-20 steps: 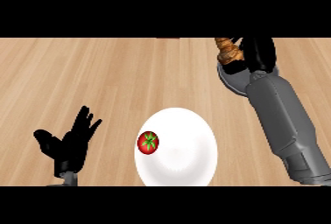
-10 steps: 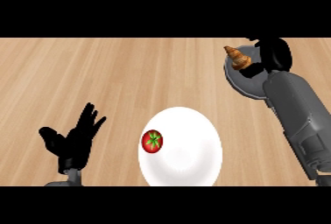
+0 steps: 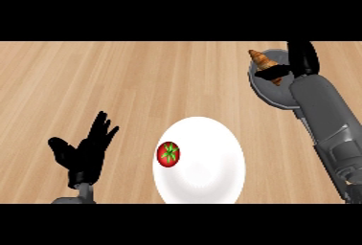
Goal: Pick the croissant from the plate and place it in the pan
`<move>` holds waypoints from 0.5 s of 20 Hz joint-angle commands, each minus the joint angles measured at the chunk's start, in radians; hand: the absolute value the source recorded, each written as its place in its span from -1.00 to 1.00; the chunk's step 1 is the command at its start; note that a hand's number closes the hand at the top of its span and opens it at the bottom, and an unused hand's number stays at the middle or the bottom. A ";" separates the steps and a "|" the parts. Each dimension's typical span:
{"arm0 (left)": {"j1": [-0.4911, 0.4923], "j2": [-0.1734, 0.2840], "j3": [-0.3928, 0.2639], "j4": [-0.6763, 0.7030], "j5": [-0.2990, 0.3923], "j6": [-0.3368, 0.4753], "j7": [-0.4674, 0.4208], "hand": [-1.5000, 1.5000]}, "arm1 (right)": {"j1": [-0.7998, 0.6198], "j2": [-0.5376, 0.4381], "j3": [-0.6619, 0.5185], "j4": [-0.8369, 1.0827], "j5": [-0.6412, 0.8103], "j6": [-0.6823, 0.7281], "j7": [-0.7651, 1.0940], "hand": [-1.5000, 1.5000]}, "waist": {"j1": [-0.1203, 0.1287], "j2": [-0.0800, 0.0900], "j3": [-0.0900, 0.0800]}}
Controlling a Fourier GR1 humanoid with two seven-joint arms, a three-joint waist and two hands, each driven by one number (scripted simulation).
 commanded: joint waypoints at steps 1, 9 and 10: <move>0.017 -0.009 -0.006 0.009 -0.001 0.007 0.011 0.00 | -0.025 -0.003 -0.144 -0.012 -0.173 0.087 -0.142 -1.00 | -0.006 0.000 -0.001; 0.013 0.008 0.016 0.002 0.007 0.013 0.041 0.00 | -0.012 -0.117 -0.314 0.074 -0.372 0.408 -0.243 -1.00 | -0.034 -0.012 -0.006; 0.067 0.009 0.014 0.022 0.012 -0.016 -0.010 0.00 | 0.013 -0.155 -0.324 0.081 -0.387 0.484 -0.267 -1.00 | -0.041 -0.016 -0.007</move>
